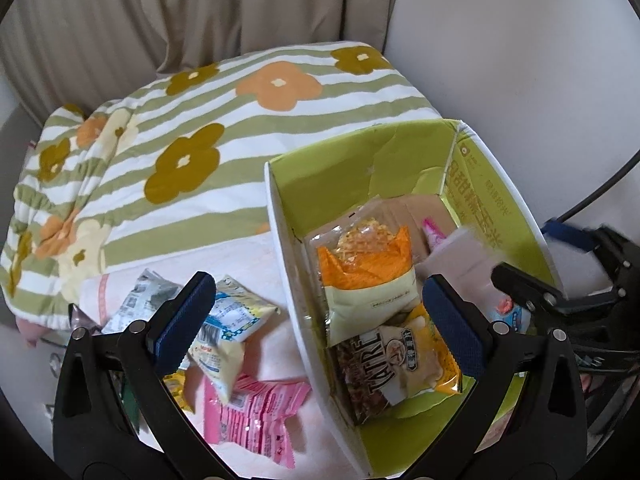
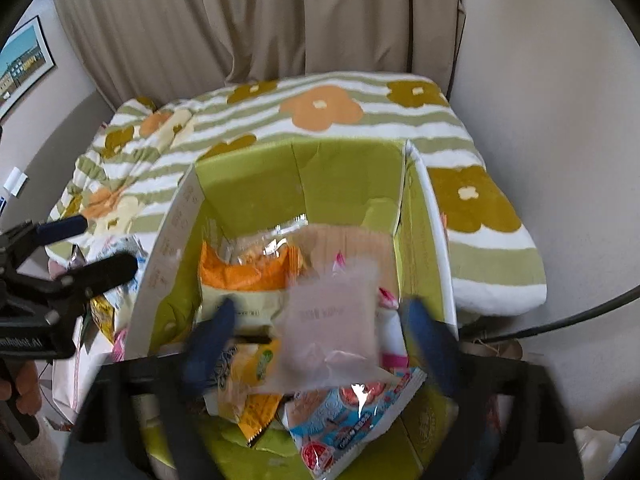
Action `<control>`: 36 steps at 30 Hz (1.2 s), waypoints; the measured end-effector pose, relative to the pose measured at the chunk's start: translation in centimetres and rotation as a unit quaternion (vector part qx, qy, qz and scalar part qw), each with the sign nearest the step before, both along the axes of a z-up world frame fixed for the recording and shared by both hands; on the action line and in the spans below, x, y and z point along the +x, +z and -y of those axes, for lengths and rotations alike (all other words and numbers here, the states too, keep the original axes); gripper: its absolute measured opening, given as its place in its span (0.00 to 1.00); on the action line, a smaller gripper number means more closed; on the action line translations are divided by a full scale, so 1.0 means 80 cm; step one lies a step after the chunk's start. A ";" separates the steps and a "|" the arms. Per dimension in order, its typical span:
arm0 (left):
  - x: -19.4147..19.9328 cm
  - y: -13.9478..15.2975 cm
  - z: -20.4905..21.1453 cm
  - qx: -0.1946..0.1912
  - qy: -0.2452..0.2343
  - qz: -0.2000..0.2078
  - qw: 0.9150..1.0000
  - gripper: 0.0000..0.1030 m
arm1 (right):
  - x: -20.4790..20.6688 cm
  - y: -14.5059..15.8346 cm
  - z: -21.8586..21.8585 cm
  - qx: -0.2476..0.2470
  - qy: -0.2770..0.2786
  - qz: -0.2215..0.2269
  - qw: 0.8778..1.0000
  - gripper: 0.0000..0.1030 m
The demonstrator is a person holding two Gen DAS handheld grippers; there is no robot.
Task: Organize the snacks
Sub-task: 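Withdraw both tools from the box toward the remaining snacks on the table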
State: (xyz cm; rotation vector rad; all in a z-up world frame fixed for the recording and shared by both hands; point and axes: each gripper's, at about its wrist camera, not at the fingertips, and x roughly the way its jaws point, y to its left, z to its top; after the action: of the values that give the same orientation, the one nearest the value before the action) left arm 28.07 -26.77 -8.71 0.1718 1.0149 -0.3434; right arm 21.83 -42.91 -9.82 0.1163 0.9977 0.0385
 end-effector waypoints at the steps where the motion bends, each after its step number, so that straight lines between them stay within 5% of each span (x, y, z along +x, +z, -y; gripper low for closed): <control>1: -0.002 0.001 -0.001 0.001 0.000 0.001 1.000 1.00 | -0.002 0.003 0.000 -0.002 0.000 0.007 1.000 1.00; 22: -0.064 0.033 -0.036 0.007 0.045 0.025 0.999 1.00 | -0.036 0.035 -0.013 0.022 0.036 0.022 0.999 1.00; 36: -0.092 0.039 -0.186 -0.009 0.122 0.022 0.992 1.00 | -0.043 0.073 -0.118 -0.017 0.086 0.064 0.994 1.00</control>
State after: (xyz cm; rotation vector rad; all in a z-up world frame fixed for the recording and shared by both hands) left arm 20.68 -11.91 -5.62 0.0383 0.9774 -0.1249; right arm 18.43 -33.46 -4.00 -0.0035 0.8771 0.1851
